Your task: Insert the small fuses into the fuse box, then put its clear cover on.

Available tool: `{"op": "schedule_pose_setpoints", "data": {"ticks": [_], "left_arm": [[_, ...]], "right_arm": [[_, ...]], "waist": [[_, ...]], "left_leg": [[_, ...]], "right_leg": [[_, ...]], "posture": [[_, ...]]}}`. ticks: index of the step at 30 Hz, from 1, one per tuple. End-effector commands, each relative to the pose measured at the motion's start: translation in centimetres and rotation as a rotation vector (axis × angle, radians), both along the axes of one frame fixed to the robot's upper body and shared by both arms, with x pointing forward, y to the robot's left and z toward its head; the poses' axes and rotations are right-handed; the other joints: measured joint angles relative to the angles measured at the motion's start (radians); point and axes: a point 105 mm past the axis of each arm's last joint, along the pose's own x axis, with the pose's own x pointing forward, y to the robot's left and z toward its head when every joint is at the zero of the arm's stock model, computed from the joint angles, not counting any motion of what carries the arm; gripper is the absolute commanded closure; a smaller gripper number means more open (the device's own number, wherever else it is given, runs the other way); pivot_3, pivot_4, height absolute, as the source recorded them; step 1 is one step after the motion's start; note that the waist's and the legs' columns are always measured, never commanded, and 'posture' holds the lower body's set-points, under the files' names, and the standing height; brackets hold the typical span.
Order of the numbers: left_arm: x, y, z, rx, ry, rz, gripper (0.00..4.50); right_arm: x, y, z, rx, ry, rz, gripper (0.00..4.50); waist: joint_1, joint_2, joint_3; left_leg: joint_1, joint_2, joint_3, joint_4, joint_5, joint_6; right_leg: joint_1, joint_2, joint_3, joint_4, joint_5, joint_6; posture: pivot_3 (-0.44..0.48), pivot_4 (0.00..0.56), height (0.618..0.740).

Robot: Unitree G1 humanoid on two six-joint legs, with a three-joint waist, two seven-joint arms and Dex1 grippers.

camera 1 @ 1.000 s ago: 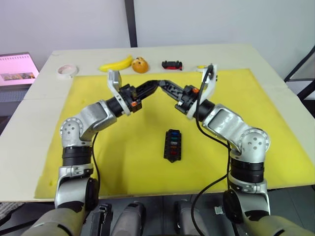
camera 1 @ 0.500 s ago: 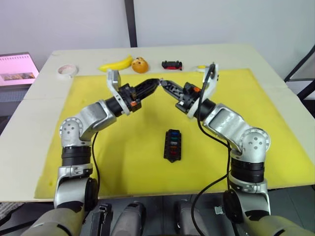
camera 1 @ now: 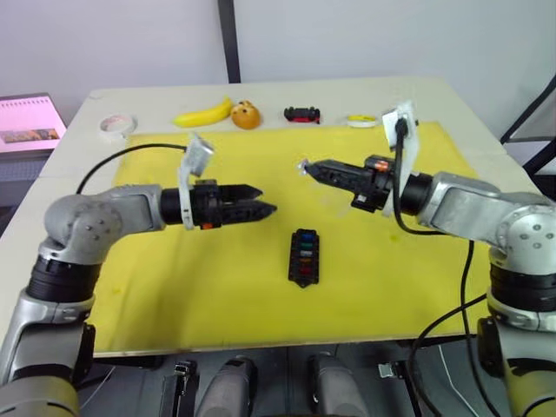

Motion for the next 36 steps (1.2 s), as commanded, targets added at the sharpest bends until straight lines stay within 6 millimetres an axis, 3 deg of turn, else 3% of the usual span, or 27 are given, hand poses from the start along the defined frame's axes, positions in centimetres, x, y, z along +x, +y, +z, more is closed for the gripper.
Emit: {"op": "schedule_pose_setpoints", "data": {"ticks": [1,4,11,19,36], "left_arm": [[-0.6,-0.5,-1.9,0.193,-0.295,-0.152,0.06],[-0.3,-1.2,-3.5,0.262,-0.419,-0.212,0.06],[0.3,-2.6,-4.6,0.267,-0.515,-0.247,0.06],[0.8,-3.2,-5.0,0.265,-0.539,-0.237,0.06],[0.8,-3.7,-4.9,0.264,-0.545,-0.233,0.06]], "right_arm": [[-0.5,-0.1,-1.1,-0.278,-0.189,0.131,4.5],[0.1,-0.6,-3.3,-0.483,-0.299,0.217,4.5],[1.5,-0.6,-5.0,-0.608,-0.385,0.305,4.5],[2.6,-0.6,-5.2,-0.636,-0.414,0.303,4.5],[2.6,-0.7,-6.1,-0.659,-0.405,0.307,4.5]], "waist": [[0.001,0.001,0.0],[0.004,0.0,0.0],[0.005,-0.001,0.001],[0.006,-0.001,0.001],[0.006,-0.001,0.001]], "left_leg": [[0.0,0.0,0.0,0.0,0.0,0.0],[0.0,0.0,0.001,0.001,-0.001,0.001],[-0.001,0.0,0.0,0.002,-0.001,0.001],[-0.001,0.0,-0.001,0.002,0.0,-0.001],[-0.001,-0.001,-0.001,0.002,0.001,-0.002]], "right_leg": [[0.0,0.0,0.0,-0.001,0.0,0.0],[0.001,0.0,-0.001,-0.003,0.0,0.0],[0.001,-0.003,-0.001,-0.003,0.001,0.001],[0.001,-0.003,-0.002,-0.003,0.001,0.001],[0.001,-0.003,-0.002,-0.002,0.001,0.001]], "posture": [[0.0,0.15,0.74],[0.0,0.15,0.74],[0.0,0.15,0.74],[0.0,0.15,0.74],[0.0,0.15,0.74]]}}
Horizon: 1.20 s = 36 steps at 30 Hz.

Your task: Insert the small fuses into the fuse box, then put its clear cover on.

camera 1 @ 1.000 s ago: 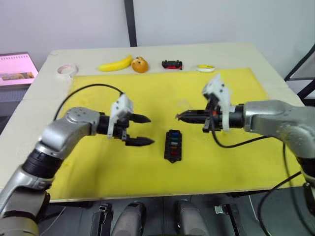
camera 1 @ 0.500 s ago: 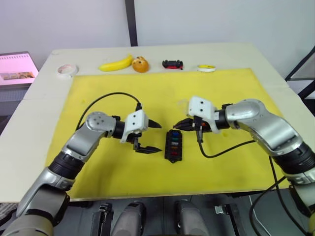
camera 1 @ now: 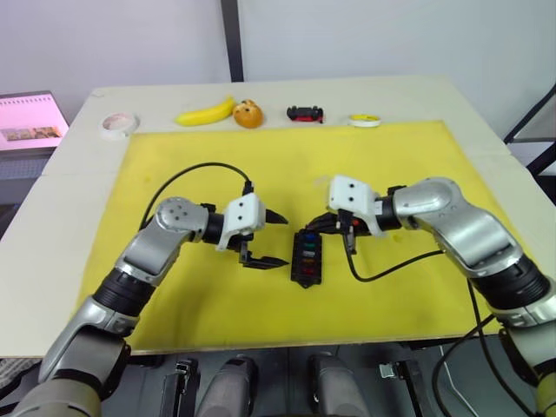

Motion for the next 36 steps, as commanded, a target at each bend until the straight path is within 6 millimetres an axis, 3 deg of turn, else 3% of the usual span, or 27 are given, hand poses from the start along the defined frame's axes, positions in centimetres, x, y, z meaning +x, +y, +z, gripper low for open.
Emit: {"op": "schedule_pose_setpoints", "data": {"ticks": [1,16,36], "left_arm": [[0.0,0.1,1.0,-0.015,-0.038,-0.001,0.06],[0.3,0.0,1.1,-0.012,-0.042,0.008,0.06],[0.4,-0.2,1.0,-0.014,-0.045,0.009,0.06]], "right_arm": [[0.1,0.0,1.4,0.02,-0.051,0.007,4.5],[0.1,0.0,0.9,0.011,-0.035,0.008,4.5],[-0.1,0.1,1.9,0.02,-0.034,0.014,4.5]], "waist": [[0.0,0.0,0.0],[0.0,0.0,0.0],[0.0,0.0,0.0]], "left_leg": [[0.0,0.0,0.0,0.0,0.0,0.0],[0.0,0.0,0.0,0.001,0.0,-0.001],[0.0,0.0,0.0,0.001,0.0,-0.001]], "right_leg": [[0.0,0.0,0.0,0.0,0.0,0.0],[0.0,0.0,0.0,0.001,0.0,0.0],[0.0,0.0,0.0,0.001,0.0,0.0]], "posture": [[0.0,0.15,0.74],[0.0,0.15,0.74],[0.0,0.15,0.74]]}}
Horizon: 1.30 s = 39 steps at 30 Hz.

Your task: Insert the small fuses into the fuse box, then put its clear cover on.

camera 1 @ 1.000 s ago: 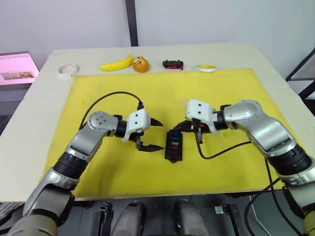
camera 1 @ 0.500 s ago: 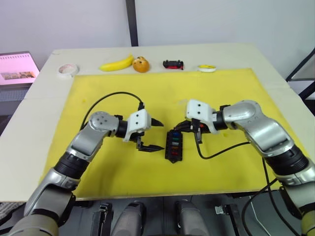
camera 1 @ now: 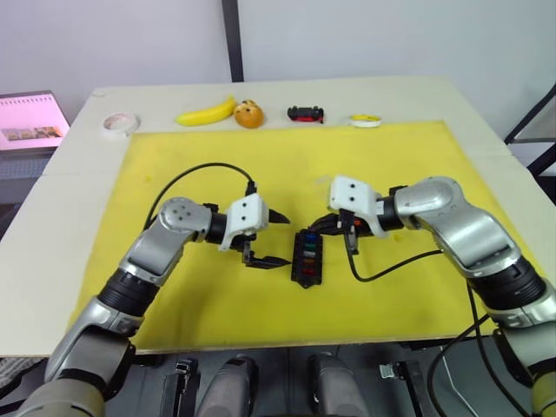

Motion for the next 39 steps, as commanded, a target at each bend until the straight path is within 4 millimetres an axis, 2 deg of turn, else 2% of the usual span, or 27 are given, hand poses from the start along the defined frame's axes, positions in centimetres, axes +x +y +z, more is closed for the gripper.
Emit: {"op": "schedule_pose_setpoints", "data": {"ticks": [1,17,39], "left_arm": [[0.3,0.1,1.1,-0.021,-0.038,0.003,0.06],[0.2,-0.1,1.2,-0.029,-0.036,0.002,0.06],[0.1,-0.3,1.2,-0.029,-0.036,-0.004,0.06]], "right_arm": [[0.1,0.4,2.1,0.032,-0.071,0.017,4.5],[0.5,0.2,0.9,0.017,-0.062,0.002,4.5],[0.1,0.0,0.7,-0.011,-0.065,0.025,4.5]], "waist": [[0.0,0.0,0.0],[0.0,0.0,0.0],[0.0,0.0,0.0]], "left_leg": [[0.0,0.0,0.0,0.0,0.0,0.0],[0.0,0.0,0.0,0.0,0.0,0.0],[0.0,0.0,0.0,0.001,0.0,0.0]], "right_leg": [[0.0,0.0,0.0,0.0,0.0,0.0],[0.0,0.0,0.0,0.0,0.0,0.0],[0.0,0.0,0.0,0.001,0.0,0.0]], "posture": [[0.0,0.15,0.74],[0.0,0.15,0.74],[0.0,0.15,0.74]]}}
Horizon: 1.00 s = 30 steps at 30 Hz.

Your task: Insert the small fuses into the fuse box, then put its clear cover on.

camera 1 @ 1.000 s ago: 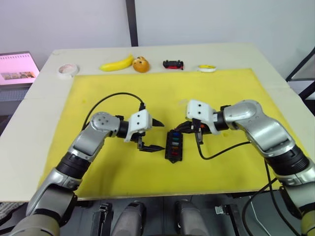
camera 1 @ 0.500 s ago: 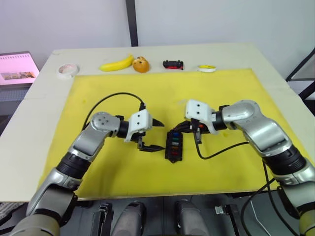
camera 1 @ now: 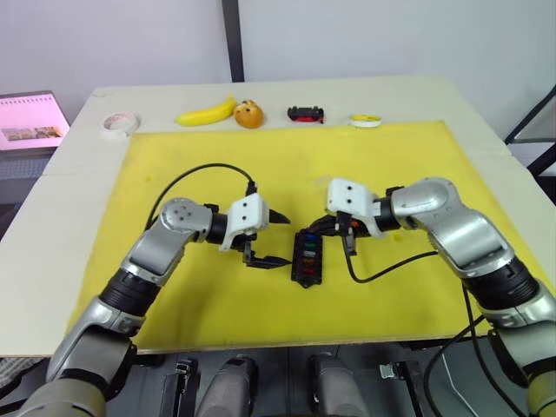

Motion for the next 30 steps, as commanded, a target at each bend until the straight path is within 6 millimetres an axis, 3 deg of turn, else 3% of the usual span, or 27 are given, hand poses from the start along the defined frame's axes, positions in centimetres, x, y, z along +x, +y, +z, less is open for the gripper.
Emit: {"op": "schedule_pose_setpoints", "data": {"ticks": [1,28,30], "left_arm": [[0.03,-0.19,1.36,-0.023,-0.045,-0.008,0.06],[0.0,-0.36,1.42,-0.033,-0.043,-0.001,0.06],[0.02,-0.35,1.44,-0.034,-0.043,0.0,0.0]], "right_arm": [[-0.09,-0.1,1.14,0.003,-0.054,0.013,4.5],[0.27,-0.13,0.8,-0.009,-0.056,0.007,4.5],[0.24,-0.07,1.27,0.001,-0.062,0.005,3.82]], "waist": [[0.0,0.0,0.0],[0.0,0.0,0.0],[0.0,0.0,0.0]], "left_leg": [[0.0,0.0,0.0,0.0,0.0,0.0],[0.0,0.0,0.0,0.0,0.0,0.0],[0.0,0.0,0.0,0.0,0.0,0.0]], "right_leg": [[0.0,0.0,0.0,0.0,0.0,0.0],[0.0,0.0,0.0,0.001,0.0,0.0],[0.0,0.0,0.0,0.001,0.0,0.0]], "posture": [[0.0,0.15,0.74],[0.0,0.15,0.74],[0.0,0.15,0.74]]}}
